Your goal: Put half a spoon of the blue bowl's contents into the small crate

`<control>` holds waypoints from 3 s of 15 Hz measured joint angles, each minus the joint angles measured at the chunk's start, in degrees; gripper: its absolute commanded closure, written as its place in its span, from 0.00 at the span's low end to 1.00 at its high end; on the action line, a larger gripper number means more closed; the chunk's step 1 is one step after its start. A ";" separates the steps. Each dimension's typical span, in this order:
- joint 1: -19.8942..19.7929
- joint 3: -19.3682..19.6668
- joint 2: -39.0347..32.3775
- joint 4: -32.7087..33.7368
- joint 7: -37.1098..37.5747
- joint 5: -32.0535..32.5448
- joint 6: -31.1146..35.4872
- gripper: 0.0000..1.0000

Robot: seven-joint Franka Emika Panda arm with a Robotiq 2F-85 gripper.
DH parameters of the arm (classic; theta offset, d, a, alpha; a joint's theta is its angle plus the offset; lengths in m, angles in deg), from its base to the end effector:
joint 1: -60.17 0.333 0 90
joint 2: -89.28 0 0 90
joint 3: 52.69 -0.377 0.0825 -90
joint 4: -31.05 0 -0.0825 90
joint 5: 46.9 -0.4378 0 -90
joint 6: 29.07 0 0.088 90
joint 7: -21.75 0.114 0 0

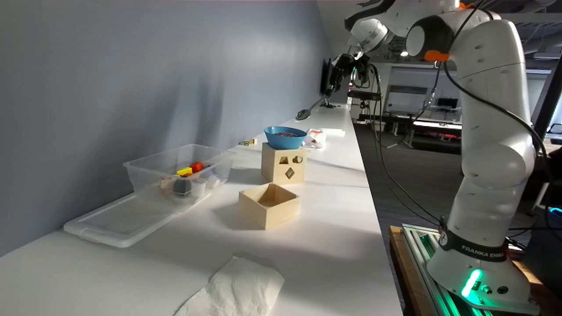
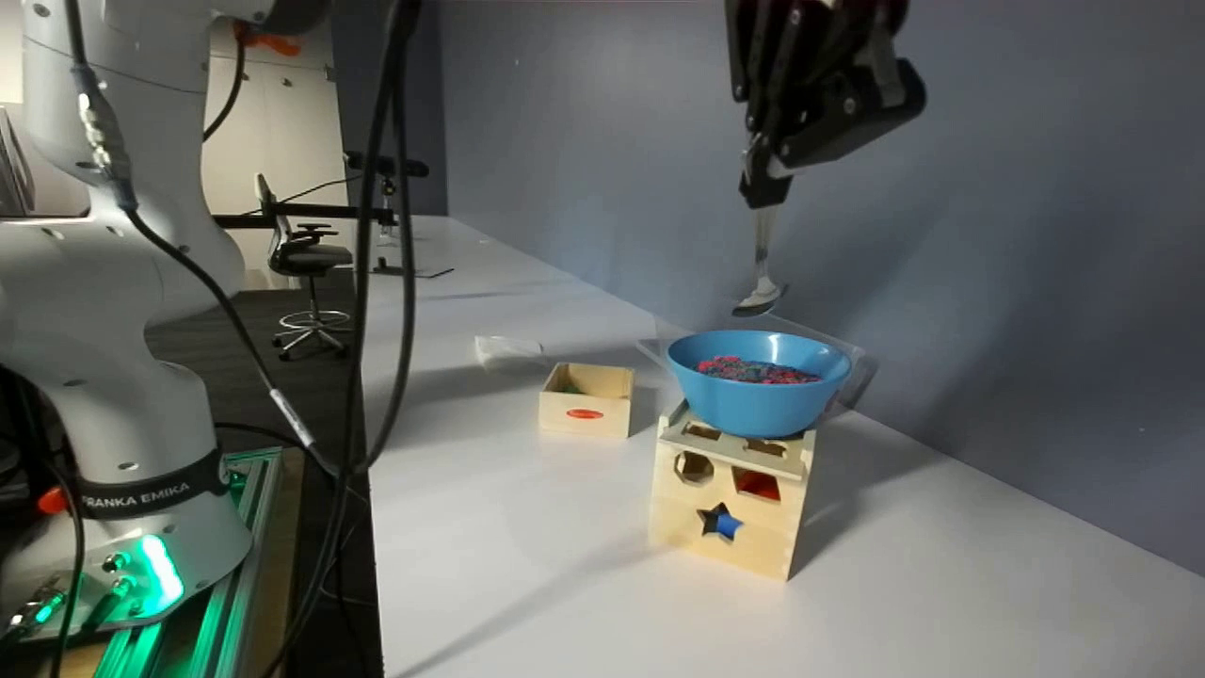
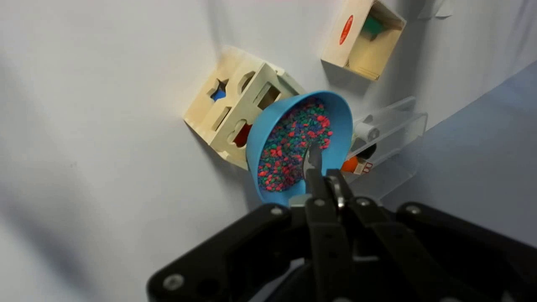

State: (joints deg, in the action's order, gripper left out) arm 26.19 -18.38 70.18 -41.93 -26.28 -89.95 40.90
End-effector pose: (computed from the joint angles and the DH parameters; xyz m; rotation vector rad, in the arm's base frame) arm 0.4026 -0.5506 0.6409 -2.5262 0.2745 -0.3897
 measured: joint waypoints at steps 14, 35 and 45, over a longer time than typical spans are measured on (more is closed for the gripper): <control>-2.02 -8.86 -4.18 7.67 -3.79 2.65 6.68 0.99; 2.43 -11.05 -4.88 8.48 -9.40 15.00 9.96 0.99; 4.47 -11.03 -4.82 6.72 -10.24 16.82 11.33 0.99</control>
State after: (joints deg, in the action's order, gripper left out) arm 30.66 -29.41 65.36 -35.21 -36.52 -73.13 52.23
